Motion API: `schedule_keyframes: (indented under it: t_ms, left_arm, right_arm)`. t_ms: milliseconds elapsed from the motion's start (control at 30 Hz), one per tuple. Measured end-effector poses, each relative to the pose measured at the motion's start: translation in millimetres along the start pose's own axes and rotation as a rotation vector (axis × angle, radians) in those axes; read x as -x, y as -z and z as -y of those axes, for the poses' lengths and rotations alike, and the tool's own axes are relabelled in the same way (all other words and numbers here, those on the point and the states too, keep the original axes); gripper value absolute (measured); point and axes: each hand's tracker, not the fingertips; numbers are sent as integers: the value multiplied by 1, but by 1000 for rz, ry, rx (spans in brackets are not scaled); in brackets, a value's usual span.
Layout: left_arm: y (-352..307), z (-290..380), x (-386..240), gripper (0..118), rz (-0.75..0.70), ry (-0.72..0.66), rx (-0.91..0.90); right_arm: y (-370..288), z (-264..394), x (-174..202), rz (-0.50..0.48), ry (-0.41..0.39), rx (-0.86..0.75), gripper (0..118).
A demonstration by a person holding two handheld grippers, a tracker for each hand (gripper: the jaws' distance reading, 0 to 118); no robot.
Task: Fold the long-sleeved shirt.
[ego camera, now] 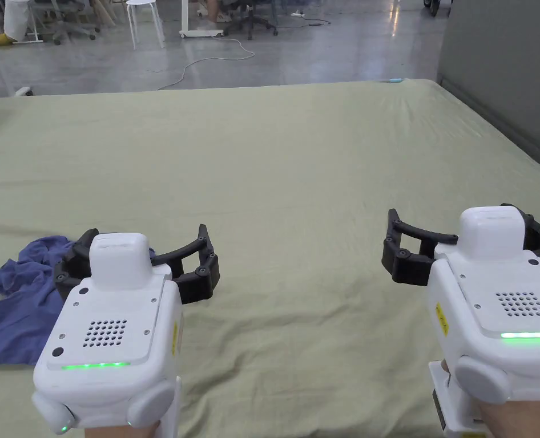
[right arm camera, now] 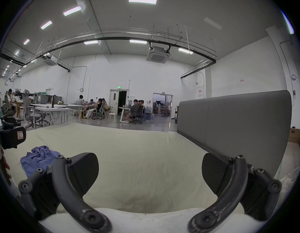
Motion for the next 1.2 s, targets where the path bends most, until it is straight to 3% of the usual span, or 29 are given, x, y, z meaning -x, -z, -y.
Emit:
schedule_keyframes:
  t_ms: [1200]
  left_arm:
    - [4, -6, -3, 118, 10, 20, 30]
  right_arm:
    - [2, -3, 1, 7, -24, 0, 118]
